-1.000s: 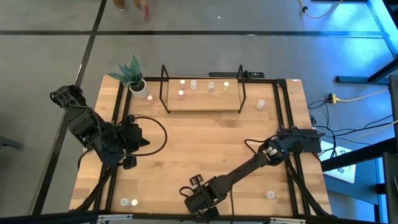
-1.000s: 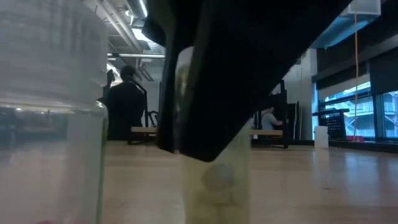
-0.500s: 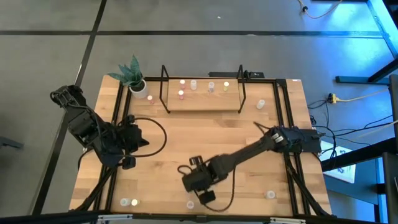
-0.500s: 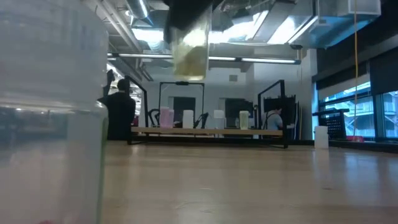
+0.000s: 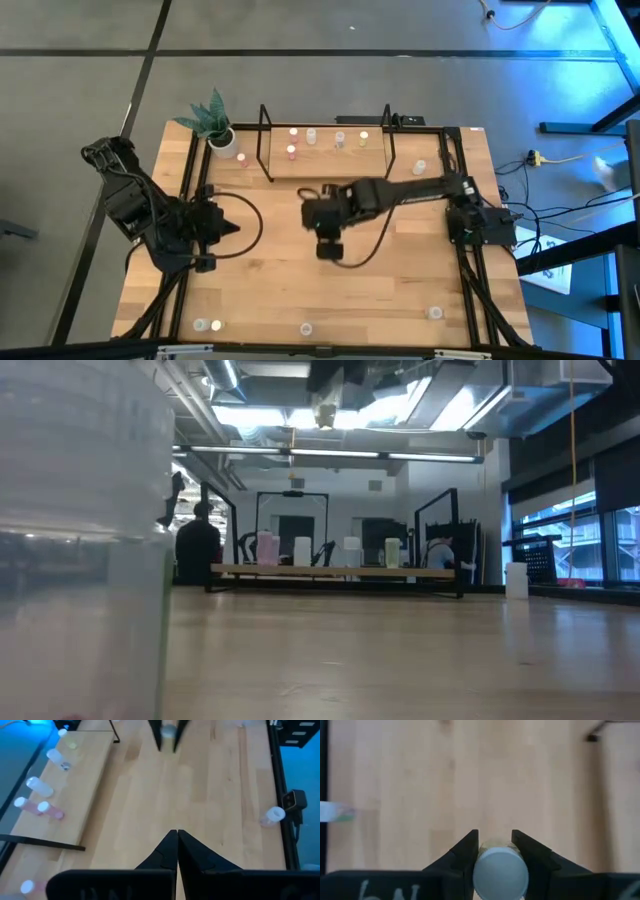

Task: Pick and place medicine bottles onto shelf by color
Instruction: Put the right yellow pill bottle on the shelf aligned with the other yellow pill bottle

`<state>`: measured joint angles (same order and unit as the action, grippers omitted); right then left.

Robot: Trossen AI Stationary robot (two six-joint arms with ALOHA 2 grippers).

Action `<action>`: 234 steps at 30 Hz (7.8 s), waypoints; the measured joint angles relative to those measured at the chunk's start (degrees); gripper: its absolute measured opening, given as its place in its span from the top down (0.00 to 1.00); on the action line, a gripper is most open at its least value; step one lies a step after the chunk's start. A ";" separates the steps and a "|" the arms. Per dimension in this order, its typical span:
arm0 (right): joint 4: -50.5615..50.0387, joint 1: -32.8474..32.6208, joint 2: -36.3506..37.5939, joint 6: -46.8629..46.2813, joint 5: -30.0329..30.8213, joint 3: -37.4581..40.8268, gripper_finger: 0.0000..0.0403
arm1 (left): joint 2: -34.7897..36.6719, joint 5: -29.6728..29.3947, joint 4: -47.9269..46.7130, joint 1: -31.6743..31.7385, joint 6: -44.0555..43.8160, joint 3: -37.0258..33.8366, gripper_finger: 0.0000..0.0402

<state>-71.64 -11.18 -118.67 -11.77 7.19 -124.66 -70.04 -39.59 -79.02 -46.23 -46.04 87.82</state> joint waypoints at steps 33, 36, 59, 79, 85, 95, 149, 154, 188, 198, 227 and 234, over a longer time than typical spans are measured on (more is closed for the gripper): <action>-15.39 16.81 16.66 5.52 5.13 5.85 0.73 | -0.09 -10.94 0.19 4.28 -4.63 -0.01 0.98; -12.61 16.81 20.83 3.05 5.22 12.47 0.72 | -0.09 -10.94 0.07 5.95 -4.54 -0.01 0.99; 14.59 26.99 21.05 -7.70 5.27 34.07 0.72 | -0.11 -10.46 0.02 14.08 -4.40 -0.01 0.99; 17.25 31.32 14.40 -8.60 12.83 34.05 0.71 | -0.11 -10.52 0.22 16.62 -4.40 -0.01 0.98; 16.94 31.60 13.90 -0.48 11.03 34.05 0.71 | -0.11 -10.50 0.22 16.60 -4.41 -0.01 0.98; 16.99 35.36 13.88 20.35 0.04 34.05 0.71 | -0.11 -10.39 0.22 16.60 -4.48 -0.01 0.98; 22.28 42.16 14.32 42.70 -11.84 41.41 0.71 | -0.11 -11.84 0.48 20.49 -4.83 -0.01 0.98; 22.19 42.16 14.32 43.78 -11.84 42.62 0.71 | -0.11 -11.81 0.50 20.51 -4.85 -0.01 1.00; 27.17 44.94 14.34 44.66 -14.50 47.17 0.71 | -0.11 -11.79 0.63 20.49 -4.96 -0.01 1.00; 27.24 45.26 14.32 45.01 -14.34 46.97 0.71 | -0.10 -11.79 0.63 20.49 -4.96 -0.01 0.99; 26.85 45.26 14.34 43.79 -12.04 46.93 0.49 | -0.11 -11.77 0.63 20.49 -4.90 -0.01 0.99; 26.85 45.24 14.34 43.54 -11.72 46.93 0.47 | -0.11 -11.76 0.63 20.49 -4.88 -0.01 0.99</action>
<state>-44.80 34.06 -104.33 31.77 -4.54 -77.73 -70.15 -51.35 -78.39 -25.74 -50.92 87.81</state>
